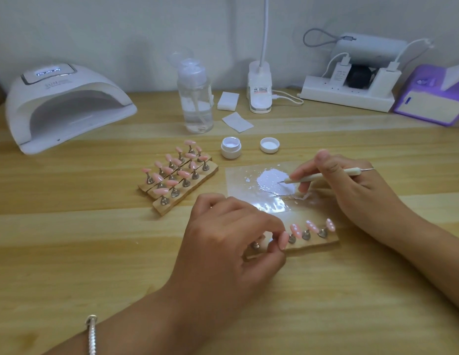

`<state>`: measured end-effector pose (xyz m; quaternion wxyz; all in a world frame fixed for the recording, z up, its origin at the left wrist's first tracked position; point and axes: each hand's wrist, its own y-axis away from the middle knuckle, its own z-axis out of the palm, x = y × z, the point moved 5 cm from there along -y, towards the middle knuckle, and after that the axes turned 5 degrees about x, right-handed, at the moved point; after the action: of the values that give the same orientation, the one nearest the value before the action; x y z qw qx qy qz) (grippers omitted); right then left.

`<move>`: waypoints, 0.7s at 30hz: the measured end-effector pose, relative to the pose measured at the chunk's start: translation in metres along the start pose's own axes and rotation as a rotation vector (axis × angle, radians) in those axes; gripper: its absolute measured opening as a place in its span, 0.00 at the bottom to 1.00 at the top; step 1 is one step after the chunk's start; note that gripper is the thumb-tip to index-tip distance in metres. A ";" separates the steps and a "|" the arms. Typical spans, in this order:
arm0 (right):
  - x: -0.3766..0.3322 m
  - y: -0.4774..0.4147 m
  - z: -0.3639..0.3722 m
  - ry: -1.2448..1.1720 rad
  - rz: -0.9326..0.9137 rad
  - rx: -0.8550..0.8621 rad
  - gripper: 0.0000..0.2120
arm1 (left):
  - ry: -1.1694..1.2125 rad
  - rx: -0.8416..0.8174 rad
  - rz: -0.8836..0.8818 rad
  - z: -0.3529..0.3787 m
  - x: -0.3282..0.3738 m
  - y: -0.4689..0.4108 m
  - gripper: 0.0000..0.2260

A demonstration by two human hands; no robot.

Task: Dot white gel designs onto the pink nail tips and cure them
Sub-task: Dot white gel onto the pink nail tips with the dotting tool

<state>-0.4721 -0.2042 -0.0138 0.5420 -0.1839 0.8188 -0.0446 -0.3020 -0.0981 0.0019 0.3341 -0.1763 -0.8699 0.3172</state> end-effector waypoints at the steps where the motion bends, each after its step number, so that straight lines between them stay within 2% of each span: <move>1: -0.001 0.000 -0.001 -0.011 -0.002 0.008 0.22 | 0.006 0.004 -0.004 0.000 0.000 0.000 0.04; 5: -0.009 0.001 -0.008 -0.066 -0.041 0.098 0.22 | 0.062 0.000 -0.073 -0.001 -0.001 -0.003 0.03; 8: -0.019 0.003 -0.013 -0.067 -0.086 0.162 0.23 | 0.208 -0.046 -0.205 0.002 -0.009 -0.004 0.05; 11: -0.033 0.009 -0.010 -0.184 -0.142 0.163 0.18 | 0.373 -0.058 -0.328 0.004 -0.017 -0.003 0.04; 13: -0.043 0.014 -0.005 -0.287 -0.162 0.149 0.12 | 0.398 -0.072 -0.327 0.005 -0.017 -0.004 0.04; 15: -0.049 0.020 0.001 -0.360 -0.159 0.123 0.13 | 0.396 -0.083 -0.304 0.005 -0.016 -0.004 0.04; 21: -0.061 0.031 0.015 -0.365 -0.154 0.096 0.15 | 0.393 -0.081 -0.255 0.006 -0.018 -0.003 0.03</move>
<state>-0.4458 -0.1522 0.0245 0.6846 -0.2247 0.6875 -0.0908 -0.2940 -0.1124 -0.0075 0.5269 -0.1367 -0.8154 0.1971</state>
